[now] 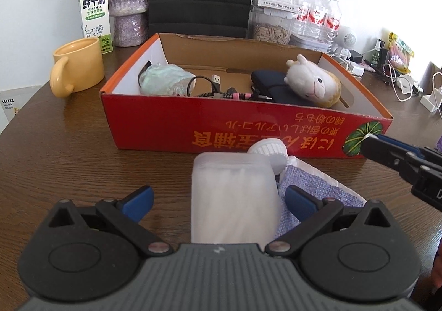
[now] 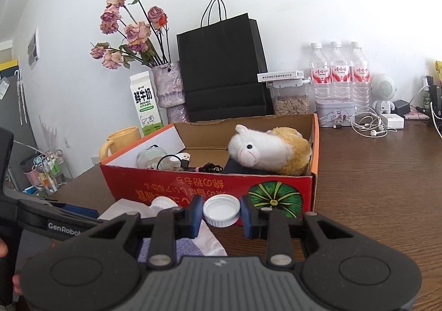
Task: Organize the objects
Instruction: 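Lower the left tool onto the clear plastic bag while the right tool holds the cap, then grasp the clear plastic bag with the left tool while the right tool holds the cap, then carry the clear bag and white cap over the box with both tools, then open the left tool to drop the bag while the right tool releases the cap into the box, then withdraw both tools toward the purple cloth and white caps beside the box, then grasp the purple cloth with the right tool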
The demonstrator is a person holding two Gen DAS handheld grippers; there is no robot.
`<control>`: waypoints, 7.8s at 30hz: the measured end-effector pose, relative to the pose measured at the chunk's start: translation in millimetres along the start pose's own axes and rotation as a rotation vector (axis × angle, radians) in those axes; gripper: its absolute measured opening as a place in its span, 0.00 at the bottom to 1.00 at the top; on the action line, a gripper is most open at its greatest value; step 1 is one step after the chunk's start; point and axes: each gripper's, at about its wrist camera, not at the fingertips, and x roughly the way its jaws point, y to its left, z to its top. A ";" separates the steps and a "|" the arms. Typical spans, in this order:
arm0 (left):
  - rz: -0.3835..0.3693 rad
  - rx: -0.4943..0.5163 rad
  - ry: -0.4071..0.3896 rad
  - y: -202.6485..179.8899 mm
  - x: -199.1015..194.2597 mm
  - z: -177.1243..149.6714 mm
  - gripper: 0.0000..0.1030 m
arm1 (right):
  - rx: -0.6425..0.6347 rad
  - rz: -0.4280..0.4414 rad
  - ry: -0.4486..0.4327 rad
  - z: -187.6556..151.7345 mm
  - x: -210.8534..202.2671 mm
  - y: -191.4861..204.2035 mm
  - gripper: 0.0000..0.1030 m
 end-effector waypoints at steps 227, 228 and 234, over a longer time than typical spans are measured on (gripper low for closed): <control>0.102 -0.079 -0.167 51.8 -77.8 -46.5 1.00 | -0.308 0.034 0.136 -29.7 -4.0 89.6 0.18; 0.101 -0.077 -0.167 51.1 -78.0 -46.5 1.00 | -0.293 0.047 0.131 -29.6 -6.8 88.2 0.15; 0.104 -0.067 -0.159 47.1 -76.5 -46.9 1.00 | -0.200 0.118 0.070 -31.2 -27.2 78.2 0.10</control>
